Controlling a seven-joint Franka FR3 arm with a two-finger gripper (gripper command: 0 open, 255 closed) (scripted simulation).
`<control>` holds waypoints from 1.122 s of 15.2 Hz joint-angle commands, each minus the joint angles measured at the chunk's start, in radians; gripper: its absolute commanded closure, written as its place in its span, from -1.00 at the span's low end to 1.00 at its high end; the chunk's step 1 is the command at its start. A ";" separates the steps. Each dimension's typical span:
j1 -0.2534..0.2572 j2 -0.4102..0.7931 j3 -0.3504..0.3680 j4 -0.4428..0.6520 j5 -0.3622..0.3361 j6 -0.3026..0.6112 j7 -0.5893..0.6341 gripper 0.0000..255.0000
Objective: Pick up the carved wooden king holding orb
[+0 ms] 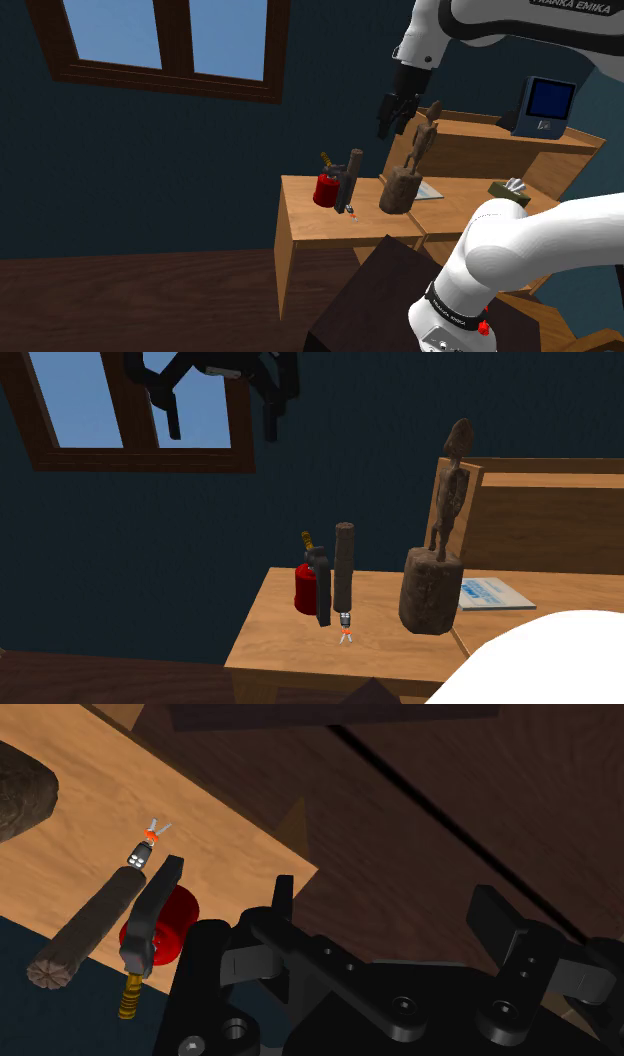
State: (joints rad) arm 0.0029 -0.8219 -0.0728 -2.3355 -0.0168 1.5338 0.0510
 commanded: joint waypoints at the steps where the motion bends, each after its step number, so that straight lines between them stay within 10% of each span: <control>1: 0.000 0.000 0.000 0.000 0.000 0.000 0.000 -1.00; 17: -0.047 0.384 -0.289 0.047 -0.113 0.348 -0.301 -1.00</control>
State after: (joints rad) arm -0.0443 -0.4694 -0.3451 -2.3046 -0.1302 1.8649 -0.2292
